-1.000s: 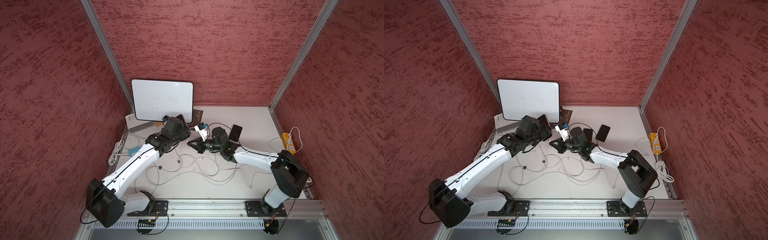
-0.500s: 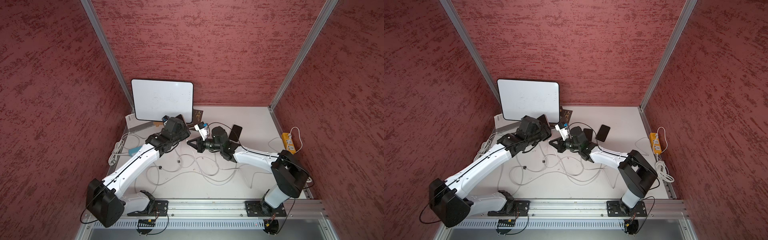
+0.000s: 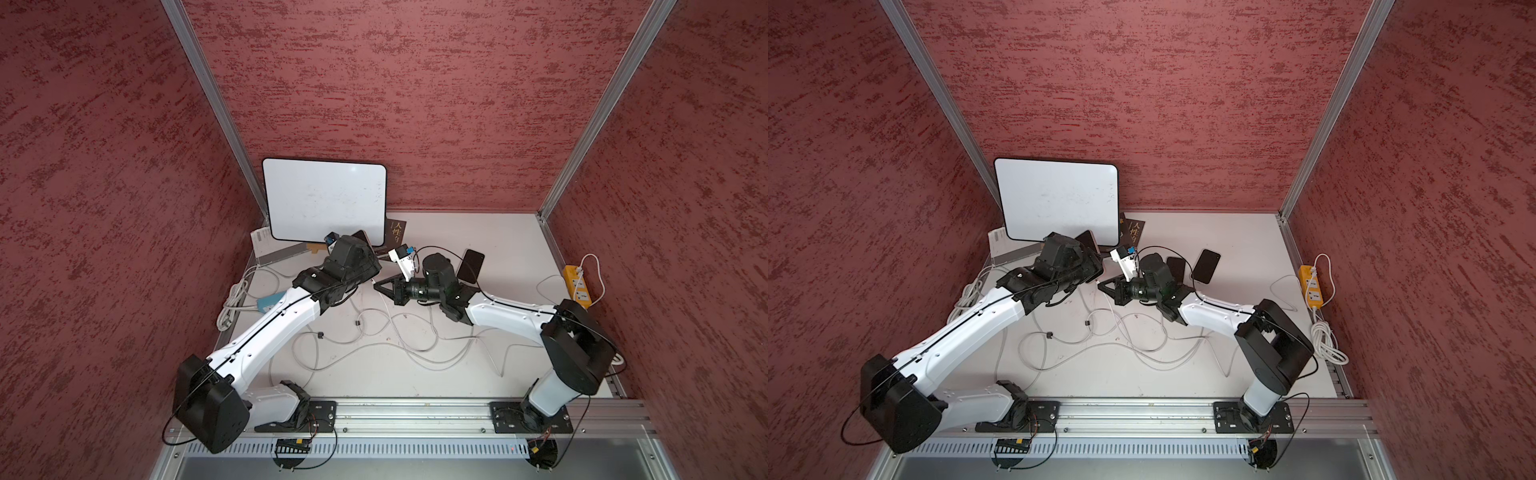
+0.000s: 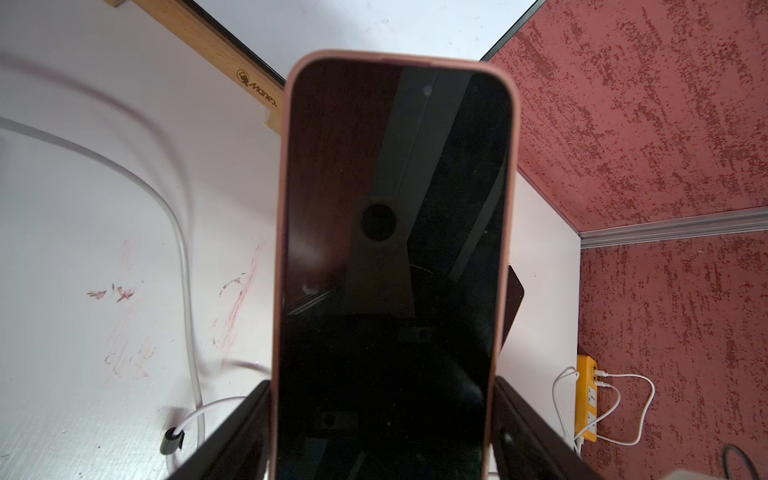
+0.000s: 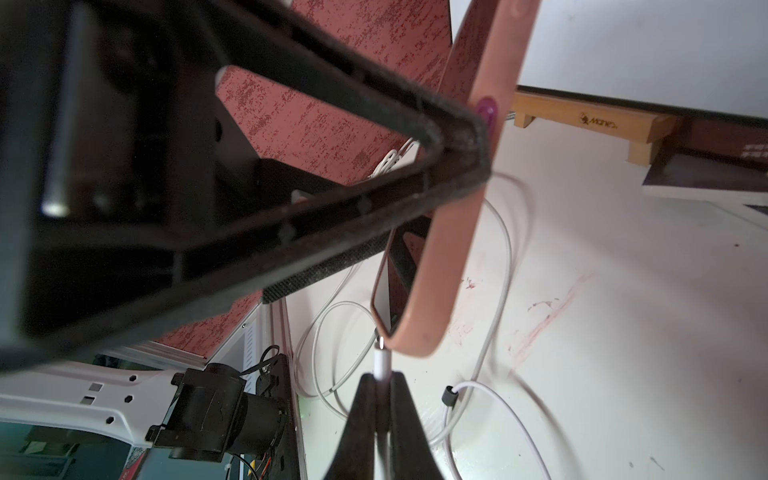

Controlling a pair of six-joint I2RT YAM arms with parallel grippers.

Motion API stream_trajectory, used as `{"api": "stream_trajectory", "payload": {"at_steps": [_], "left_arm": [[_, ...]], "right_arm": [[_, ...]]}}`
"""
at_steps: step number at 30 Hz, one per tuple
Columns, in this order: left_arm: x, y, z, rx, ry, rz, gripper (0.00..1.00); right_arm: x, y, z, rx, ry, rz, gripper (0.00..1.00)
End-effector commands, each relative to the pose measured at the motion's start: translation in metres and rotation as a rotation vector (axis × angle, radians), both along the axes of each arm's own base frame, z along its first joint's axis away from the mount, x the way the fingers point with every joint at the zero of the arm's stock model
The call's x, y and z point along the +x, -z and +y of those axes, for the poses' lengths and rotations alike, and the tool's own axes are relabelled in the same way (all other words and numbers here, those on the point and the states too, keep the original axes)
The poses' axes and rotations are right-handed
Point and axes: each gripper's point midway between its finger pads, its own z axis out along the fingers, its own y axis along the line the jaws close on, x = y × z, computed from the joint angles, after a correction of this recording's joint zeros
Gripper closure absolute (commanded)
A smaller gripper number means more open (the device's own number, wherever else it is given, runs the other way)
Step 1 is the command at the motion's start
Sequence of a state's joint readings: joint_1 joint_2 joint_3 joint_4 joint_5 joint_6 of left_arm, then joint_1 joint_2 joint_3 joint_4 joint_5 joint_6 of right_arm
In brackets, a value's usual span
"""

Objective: Plug the charging cable into the phone
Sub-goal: Insert the charging cable into the phone.

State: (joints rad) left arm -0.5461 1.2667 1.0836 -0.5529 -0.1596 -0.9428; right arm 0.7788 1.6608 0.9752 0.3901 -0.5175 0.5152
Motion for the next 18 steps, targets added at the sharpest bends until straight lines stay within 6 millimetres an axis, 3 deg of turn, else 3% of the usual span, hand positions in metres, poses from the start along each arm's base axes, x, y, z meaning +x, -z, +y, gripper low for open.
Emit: {"api": "stream_trajectory", "payload": {"at_steps": [1,18], "left_arm": [[-0.002,-0.008,-0.004,-0.035,0.011,-0.034,1.0],[-0.005,0.004,-0.006,-0.04,0.012,-0.024,1.0]], "right_arm": [[0.015,-0.022,0.006,0.054,0.04,-0.026,1.0],[0.039,-0.019,-0.003,0.11,0.15,0.091,1.0]]}}
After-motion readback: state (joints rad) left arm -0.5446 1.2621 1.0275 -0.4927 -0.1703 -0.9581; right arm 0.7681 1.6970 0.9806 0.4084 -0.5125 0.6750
